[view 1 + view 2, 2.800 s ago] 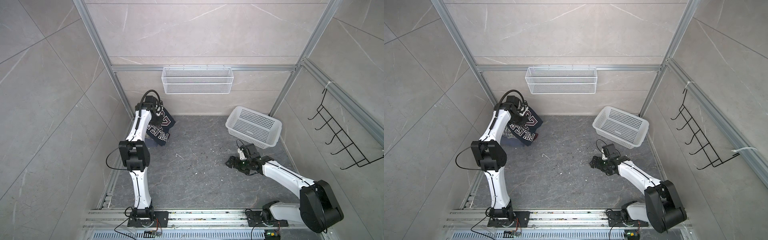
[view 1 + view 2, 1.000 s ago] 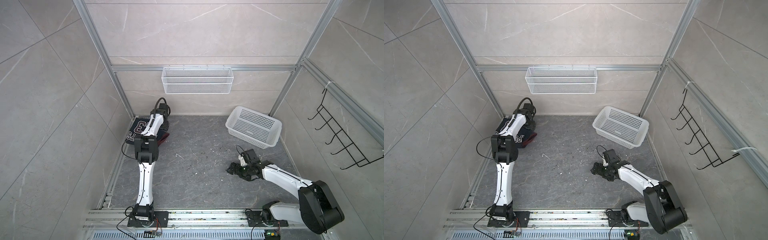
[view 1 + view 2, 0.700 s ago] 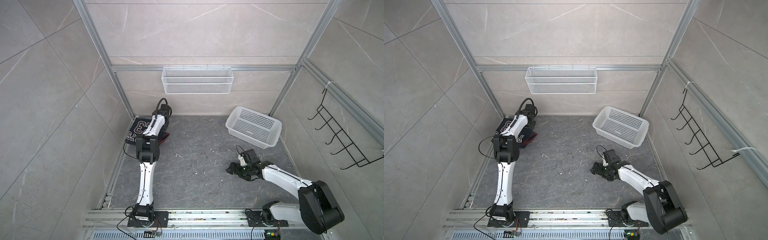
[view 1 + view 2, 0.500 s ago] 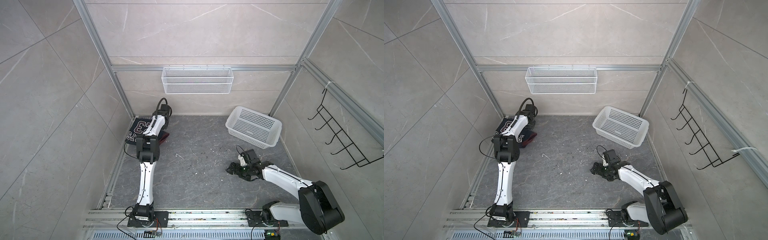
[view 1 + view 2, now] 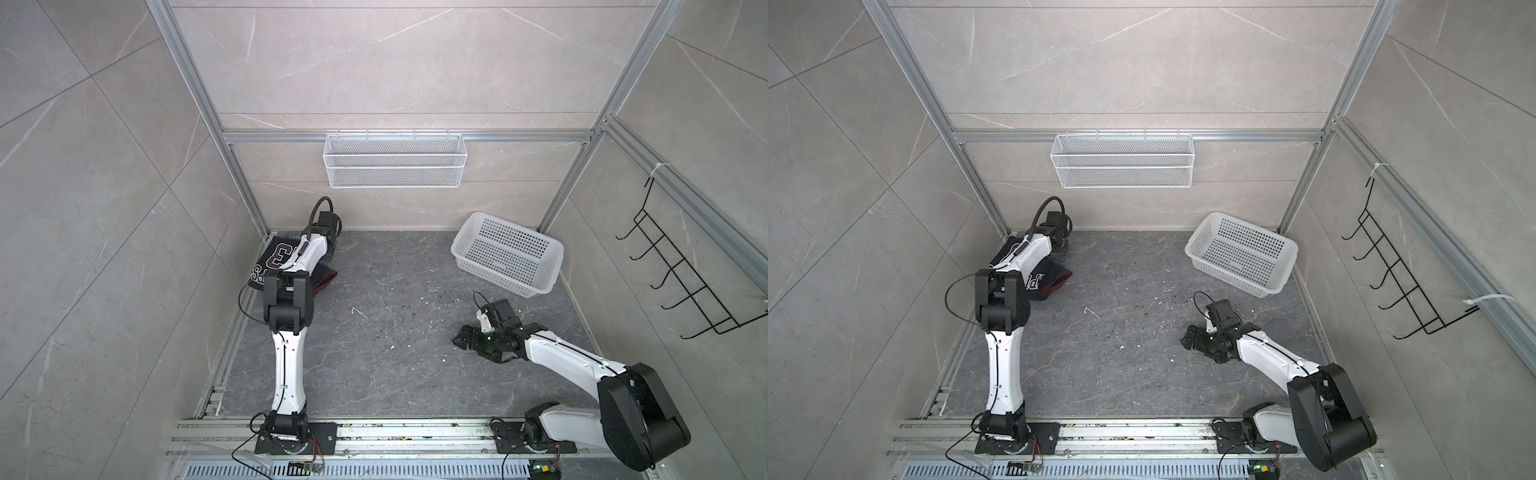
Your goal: Fold and stack the tank tops
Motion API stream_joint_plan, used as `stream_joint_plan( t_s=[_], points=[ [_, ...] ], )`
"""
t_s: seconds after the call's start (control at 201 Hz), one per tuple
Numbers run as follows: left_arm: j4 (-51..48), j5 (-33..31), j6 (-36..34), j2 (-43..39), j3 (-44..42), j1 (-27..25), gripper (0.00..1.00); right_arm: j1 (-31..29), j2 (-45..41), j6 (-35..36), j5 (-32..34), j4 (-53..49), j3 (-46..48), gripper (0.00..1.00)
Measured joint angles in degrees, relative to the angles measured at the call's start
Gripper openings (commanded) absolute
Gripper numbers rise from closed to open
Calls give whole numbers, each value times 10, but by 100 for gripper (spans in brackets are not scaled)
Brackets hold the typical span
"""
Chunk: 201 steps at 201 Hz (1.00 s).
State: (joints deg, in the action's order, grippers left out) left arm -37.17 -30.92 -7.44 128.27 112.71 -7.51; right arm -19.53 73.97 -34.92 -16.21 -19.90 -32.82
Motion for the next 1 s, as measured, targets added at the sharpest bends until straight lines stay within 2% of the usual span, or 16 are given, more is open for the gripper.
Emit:
stream_joint_plan(
  t_s=[0.105, 0.224, 0.493, 0.538, 0.587, 0.687, 0.782, 0.846, 1.001],
  points=[
    [20, 8, 0, -83, -47, 0, 8, 0, 0, 0, -1, 0, 0, 92],
    [28, 29, 3, -142, -67, 1, 8, 0, 0, 0, -1, 0, 0, 92],
    [20, 114, 12, -155, -158, -13, 18, 0, 2, 0, -1, 1, 0, 92],
    [16, 124, 9, -148, -167, -20, 25, 0, 2, 0, -2, 1, 0, 92],
    [14, 134, 5, -140, -176, -29, 40, 0, 3, 0, -3, 3, 0, 92],
    [7, 145, -5, -134, -193, -45, 64, 0, 6, 0, -7, 9, 0, 92],
    [4, 132, -4, -134, -199, -59, 80, 0, 6, 0, -8, 10, 0, 91],
    [8, 115, -8, -134, -200, -66, 86, 0, 6, 0, -8, 10, 0, 91],
    [17, 68, -22, -120, -199, -73, 91, 0, 6, 0, -8, 10, 0, 92]
  ],
)
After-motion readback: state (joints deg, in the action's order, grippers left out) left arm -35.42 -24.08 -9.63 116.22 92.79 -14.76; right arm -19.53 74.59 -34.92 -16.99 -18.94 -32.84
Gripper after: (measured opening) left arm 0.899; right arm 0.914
